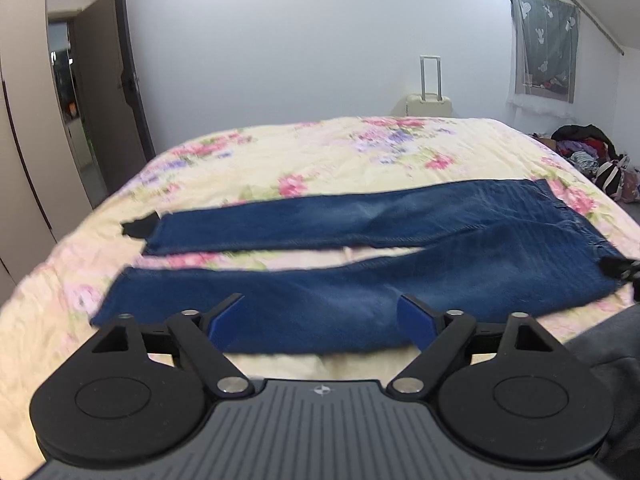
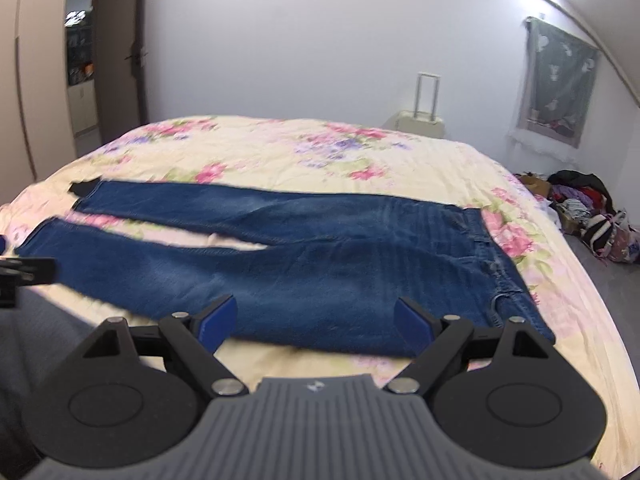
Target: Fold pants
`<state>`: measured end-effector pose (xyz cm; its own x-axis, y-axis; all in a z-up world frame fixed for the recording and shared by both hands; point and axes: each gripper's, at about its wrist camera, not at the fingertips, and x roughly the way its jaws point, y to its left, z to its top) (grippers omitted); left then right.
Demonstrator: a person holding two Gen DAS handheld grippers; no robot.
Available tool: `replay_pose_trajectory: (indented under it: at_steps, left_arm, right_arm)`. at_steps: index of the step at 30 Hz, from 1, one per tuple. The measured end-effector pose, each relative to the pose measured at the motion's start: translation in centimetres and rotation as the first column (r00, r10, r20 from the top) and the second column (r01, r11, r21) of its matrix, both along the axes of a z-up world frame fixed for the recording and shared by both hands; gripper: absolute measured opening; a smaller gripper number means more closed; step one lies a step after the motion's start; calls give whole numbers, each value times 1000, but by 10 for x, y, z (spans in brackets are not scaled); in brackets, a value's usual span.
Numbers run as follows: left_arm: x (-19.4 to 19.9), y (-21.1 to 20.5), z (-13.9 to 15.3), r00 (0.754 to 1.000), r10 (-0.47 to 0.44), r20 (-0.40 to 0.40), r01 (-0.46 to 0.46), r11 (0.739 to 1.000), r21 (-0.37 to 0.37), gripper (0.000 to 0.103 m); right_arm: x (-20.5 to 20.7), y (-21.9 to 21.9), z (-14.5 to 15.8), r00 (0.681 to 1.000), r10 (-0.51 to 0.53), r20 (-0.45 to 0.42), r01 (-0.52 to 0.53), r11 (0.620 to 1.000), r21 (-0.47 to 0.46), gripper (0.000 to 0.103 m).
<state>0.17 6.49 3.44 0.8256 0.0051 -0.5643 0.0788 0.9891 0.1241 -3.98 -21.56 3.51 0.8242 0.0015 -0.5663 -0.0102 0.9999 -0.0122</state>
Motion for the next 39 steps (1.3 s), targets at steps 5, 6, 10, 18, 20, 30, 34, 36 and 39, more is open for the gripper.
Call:
replay_pose_trajectory:
  at_steps: [5, 6, 10, 18, 20, 30, 34, 36, 39]
  left_arm:
    - [27, 39, 11, 999, -34, 32, 31, 996, 88, 85]
    - [33, 47, 11, 999, -36, 33, 31, 992, 119, 84]
    - [57, 84, -5, 998, -62, -17, 64, 965, 256, 84]
    - [109, 147, -91, 971, -53, -233, 135, 927, 350, 81]
    - [114, 151, -112, 965, -67, -255, 166, 906, 389, 81]
    - [134, 144, -199, 921, -77, -382, 311, 735, 603, 80]
    - [145, 130, -213, 932, -32, -362, 275, 712, 645, 52]
    - [149, 123, -216, 930, -21, -367, 274, 704, 655, 31]
    - [150, 112, -212, 943, -9, -334, 251, 677, 692, 11]
  right_arm:
    - [37, -51, -8, 995, -95, -3, 95, 995, -13, 82]
    - [45, -61, -9, 994, -105, -10, 105, 994, -29, 82]
    - [75, -97, -14, 996, -68, -55, 67, 997, -27, 82]
    - [153, -157, -58, 966, -83, -243, 64, 994, -83, 82]
    - [171, -175, -73, 956, -95, -277, 78, 994, -73, 81]
    - [202, -249, -87, 917, -55, -395, -30, 978, -207, 48]
    - [191, -267, -76, 897, 36, -440, -181, 939, -292, 48]
    - [183, -271, -78, 870, 87, -486, -263, 915, -306, 47]
    - [170, -267, -94, 813, 175, -556, -406, 854, -325, 47]
